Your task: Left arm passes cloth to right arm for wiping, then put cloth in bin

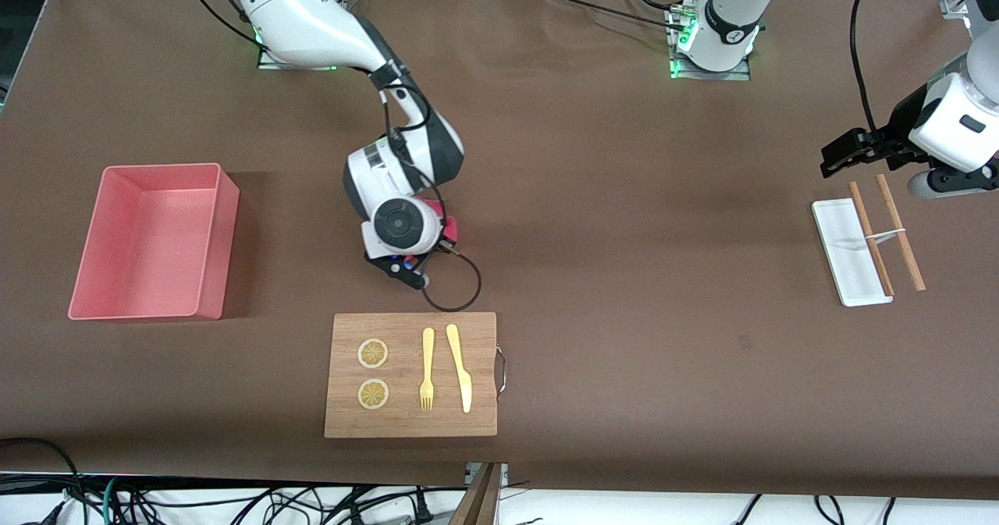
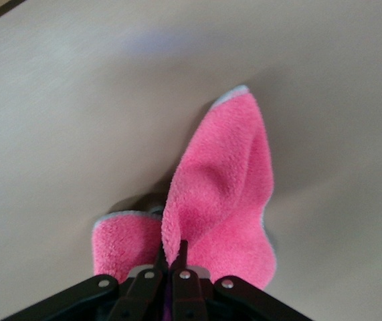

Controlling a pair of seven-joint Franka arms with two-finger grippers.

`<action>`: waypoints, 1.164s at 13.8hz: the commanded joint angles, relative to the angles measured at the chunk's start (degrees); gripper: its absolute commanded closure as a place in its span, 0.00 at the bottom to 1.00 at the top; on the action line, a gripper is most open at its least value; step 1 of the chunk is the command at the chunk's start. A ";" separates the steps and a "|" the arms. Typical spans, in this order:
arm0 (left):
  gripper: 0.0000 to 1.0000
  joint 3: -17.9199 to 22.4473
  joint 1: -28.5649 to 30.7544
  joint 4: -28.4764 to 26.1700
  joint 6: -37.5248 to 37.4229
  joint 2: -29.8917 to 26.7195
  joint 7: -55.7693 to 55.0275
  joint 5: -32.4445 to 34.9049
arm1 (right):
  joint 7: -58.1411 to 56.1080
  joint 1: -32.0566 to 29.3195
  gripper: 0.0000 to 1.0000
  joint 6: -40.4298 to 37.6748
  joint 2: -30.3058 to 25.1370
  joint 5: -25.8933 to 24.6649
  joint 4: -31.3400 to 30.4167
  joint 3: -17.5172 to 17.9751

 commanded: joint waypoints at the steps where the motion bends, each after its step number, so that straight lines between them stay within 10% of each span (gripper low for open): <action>1: 0.00 -0.28 -0.34 5.86 -1.04 3.99 -0.57 0.86 | 1.47 -0.57 1.00 -0.02 -0.46 5.74 2.58 0.82; 6: 0.00 -0.28 0.19 7.18 -0.95 4.44 -0.57 0.86 | 0.17 -1.44 1.00 1.21 -0.64 13.42 3.46 0.30; 16: 0.00 -0.19 0.28 7.27 -1.04 4.44 -0.57 0.86 | -21.43 -8.03 1.00 -11.26 -0.55 2.71 -2.95 -6.54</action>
